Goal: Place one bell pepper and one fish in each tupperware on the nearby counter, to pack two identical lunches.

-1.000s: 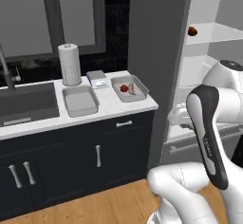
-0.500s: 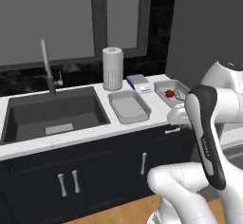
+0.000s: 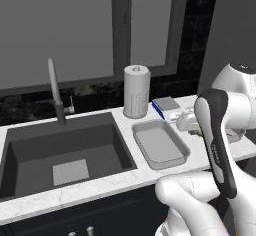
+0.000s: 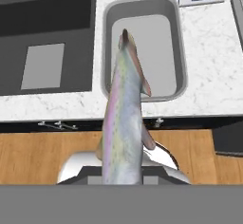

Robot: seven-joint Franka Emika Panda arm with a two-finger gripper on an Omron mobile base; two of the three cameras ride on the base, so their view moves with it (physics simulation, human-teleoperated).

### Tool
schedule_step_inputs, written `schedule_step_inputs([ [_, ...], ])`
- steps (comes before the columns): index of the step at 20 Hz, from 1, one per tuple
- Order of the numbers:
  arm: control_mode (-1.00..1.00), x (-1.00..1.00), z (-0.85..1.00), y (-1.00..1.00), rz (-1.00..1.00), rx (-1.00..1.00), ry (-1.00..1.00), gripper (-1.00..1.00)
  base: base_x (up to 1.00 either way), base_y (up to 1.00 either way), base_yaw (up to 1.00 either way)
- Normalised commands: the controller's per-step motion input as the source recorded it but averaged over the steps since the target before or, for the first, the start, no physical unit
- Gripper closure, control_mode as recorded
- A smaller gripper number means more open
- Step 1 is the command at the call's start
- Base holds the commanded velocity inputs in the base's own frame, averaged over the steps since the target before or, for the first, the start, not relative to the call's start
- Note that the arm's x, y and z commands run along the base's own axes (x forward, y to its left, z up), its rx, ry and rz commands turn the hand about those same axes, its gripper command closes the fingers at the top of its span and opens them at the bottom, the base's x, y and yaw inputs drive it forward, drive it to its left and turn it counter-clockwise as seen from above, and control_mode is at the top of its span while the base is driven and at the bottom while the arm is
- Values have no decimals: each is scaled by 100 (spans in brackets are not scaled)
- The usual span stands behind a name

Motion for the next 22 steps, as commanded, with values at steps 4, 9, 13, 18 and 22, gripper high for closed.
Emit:
schedule_step_inputs([
  [4, -100, 52, -9, -1, 0, 0, 10, 100, 11, -2, 0],
  [9, -100, 100, -52, 3, 0, -1, 7, 100, 0, 0, 0],
  [13, -100, 100, -100, 12, 3, -8, 1, 100, 0, 0, 0],
  [18, -100, 100, -81, 2, 6, -9, 20, 100, 0, 0, 0],
  [22, -100, 95, 9, 0, 4, -9, 35, 100, 0, 0, 0],
])
